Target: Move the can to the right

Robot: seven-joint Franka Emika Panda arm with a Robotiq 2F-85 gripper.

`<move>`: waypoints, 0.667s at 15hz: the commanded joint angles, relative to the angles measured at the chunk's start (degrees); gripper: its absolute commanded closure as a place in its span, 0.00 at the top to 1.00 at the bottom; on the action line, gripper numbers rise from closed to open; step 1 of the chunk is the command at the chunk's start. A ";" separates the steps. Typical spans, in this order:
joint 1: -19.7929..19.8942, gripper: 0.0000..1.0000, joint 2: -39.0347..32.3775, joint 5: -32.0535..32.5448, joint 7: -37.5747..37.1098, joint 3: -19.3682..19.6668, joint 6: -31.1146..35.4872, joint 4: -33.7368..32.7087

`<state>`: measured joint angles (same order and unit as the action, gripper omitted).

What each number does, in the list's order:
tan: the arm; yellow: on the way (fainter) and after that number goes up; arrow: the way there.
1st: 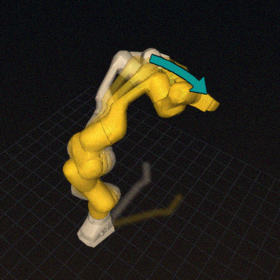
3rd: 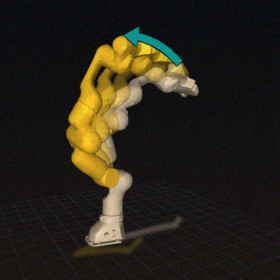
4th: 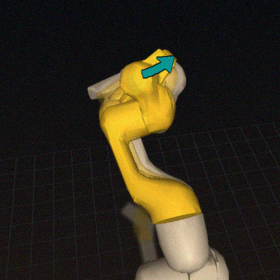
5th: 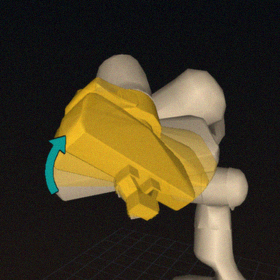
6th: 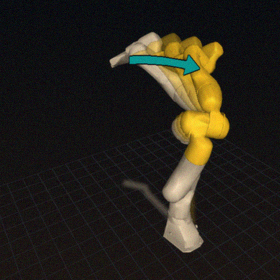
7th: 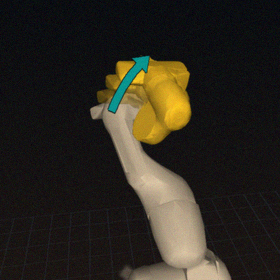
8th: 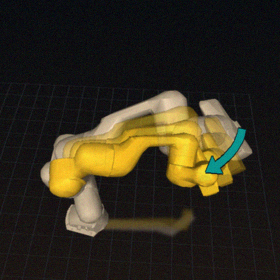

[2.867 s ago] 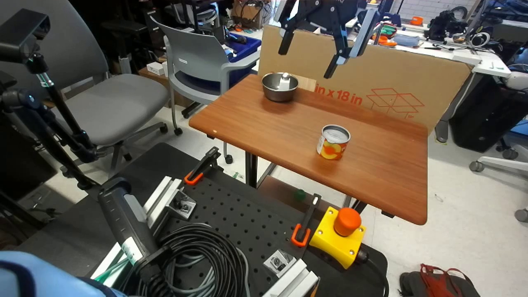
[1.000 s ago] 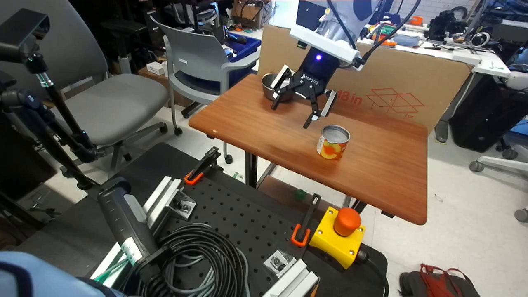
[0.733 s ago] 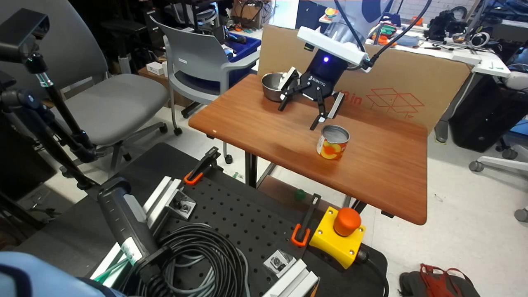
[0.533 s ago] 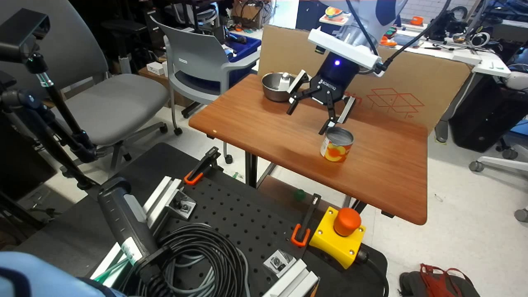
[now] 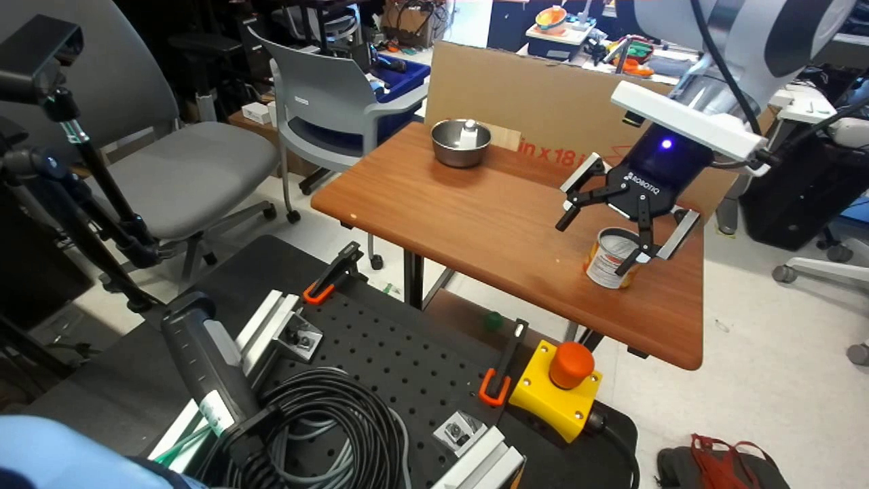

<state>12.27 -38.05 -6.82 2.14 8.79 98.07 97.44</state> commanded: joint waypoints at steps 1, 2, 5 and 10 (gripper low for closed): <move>0.80 1.00 -0.71 1.27 -2.13 0.75 1.01 -1.44; 0.79 1.00 -0.53 1.58 -2.23 0.74 1.12 -1.41; -0.16 1.00 1.48 2.73 -2.16 0.43 2.91 0.27; -2.91 1.00 7.93 7.12 -1.60 0.37 7.13 5.71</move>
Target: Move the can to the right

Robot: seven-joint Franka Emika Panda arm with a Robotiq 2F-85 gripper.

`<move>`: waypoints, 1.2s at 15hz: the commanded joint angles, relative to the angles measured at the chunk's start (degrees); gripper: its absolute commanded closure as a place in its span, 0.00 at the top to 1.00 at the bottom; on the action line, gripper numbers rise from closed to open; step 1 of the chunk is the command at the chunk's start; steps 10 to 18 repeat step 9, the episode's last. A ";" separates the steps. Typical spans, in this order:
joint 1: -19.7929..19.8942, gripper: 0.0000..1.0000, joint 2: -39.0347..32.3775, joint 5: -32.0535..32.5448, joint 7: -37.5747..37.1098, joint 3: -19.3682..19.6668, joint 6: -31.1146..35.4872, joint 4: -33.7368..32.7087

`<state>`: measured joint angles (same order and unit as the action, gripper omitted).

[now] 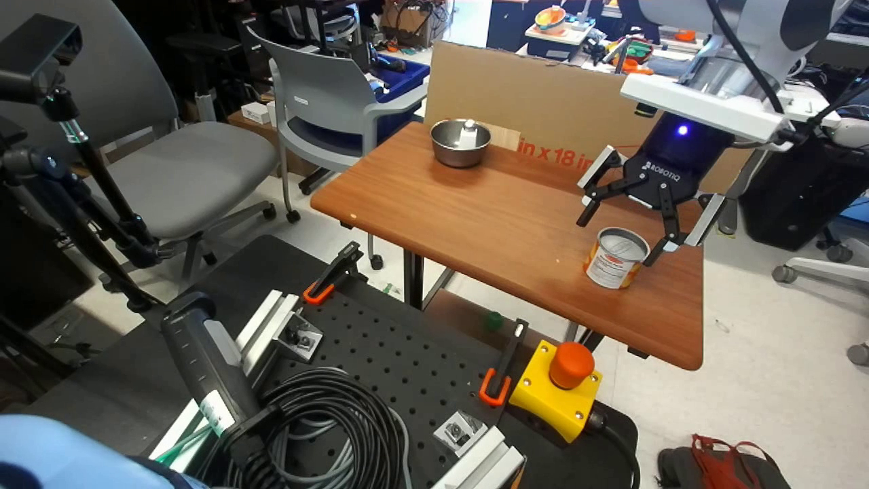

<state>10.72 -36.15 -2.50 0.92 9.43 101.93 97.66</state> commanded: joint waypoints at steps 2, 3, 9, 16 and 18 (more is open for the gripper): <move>-2.43 1.00 12.44 4.76 -0.17 -0.29 9.58 11.79; -2.95 1.00 16.12 5.38 -1.34 -0.10 12.94 15.23; -2.40 1.00 18.21 3.91 -1.19 -0.52 13.00 15.64; -2.40 1.00 18.21 3.91 -1.19 -0.52 13.00 15.64; -2.40 1.00 18.21 3.91 -1.19 -0.52 13.00 15.64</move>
